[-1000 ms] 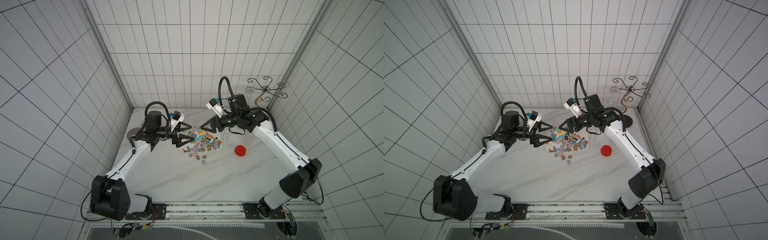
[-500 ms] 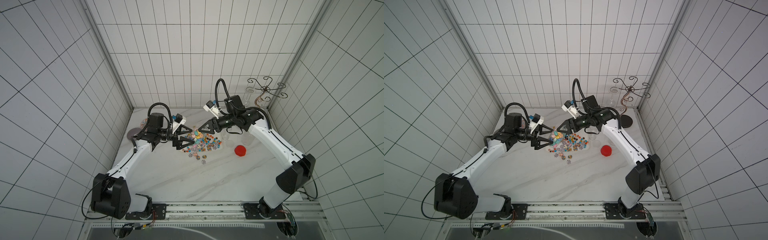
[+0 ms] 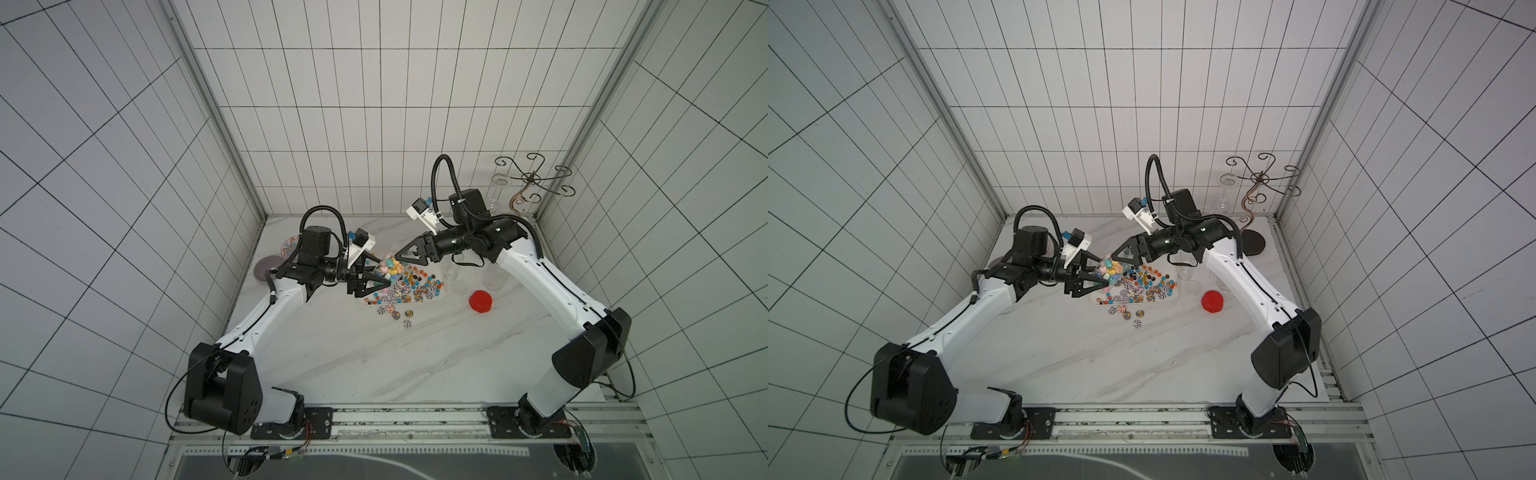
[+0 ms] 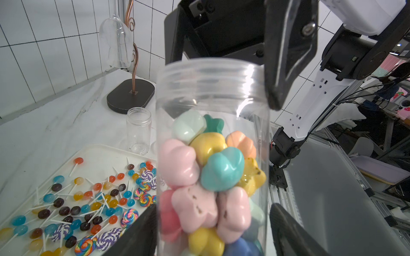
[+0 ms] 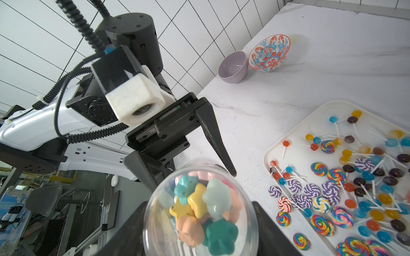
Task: Pour the candies out of the jar
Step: Pick up the jar from the center of the board.
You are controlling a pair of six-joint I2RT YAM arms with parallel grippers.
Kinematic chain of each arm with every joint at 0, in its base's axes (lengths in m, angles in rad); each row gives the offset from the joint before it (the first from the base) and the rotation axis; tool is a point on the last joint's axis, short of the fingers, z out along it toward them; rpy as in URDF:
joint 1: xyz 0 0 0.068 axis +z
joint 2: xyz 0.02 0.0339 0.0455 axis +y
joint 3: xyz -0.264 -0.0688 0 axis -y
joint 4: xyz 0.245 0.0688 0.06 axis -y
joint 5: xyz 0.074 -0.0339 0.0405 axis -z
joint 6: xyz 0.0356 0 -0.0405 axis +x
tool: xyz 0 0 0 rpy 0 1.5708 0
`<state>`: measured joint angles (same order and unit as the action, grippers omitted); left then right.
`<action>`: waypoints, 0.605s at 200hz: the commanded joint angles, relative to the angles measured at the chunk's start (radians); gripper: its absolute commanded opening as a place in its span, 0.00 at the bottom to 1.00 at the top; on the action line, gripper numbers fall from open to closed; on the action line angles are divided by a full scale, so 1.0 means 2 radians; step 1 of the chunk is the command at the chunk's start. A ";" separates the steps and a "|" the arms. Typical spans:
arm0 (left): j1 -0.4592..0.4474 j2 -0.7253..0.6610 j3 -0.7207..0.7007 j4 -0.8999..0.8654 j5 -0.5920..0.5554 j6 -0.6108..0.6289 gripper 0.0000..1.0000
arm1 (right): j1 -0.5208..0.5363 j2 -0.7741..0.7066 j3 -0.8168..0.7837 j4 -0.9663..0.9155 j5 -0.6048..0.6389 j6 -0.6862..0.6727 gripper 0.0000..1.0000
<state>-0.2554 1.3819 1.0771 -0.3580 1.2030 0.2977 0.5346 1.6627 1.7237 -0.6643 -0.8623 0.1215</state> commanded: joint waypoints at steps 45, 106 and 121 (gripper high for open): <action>-0.002 0.001 0.015 0.000 -0.001 0.011 0.57 | -0.005 0.003 0.049 0.022 -0.022 -0.002 0.64; -0.003 0.000 0.015 0.000 -0.015 0.007 0.39 | -0.005 -0.003 0.043 0.024 -0.010 -0.005 0.66; -0.003 -0.003 0.014 0.000 -0.026 0.006 0.38 | -0.005 -0.004 0.041 0.023 -0.007 -0.005 0.68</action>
<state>-0.2558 1.3823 1.0790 -0.3592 1.1893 0.2958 0.5343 1.6661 1.7237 -0.6567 -0.8608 0.1230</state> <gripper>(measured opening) 0.601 0.667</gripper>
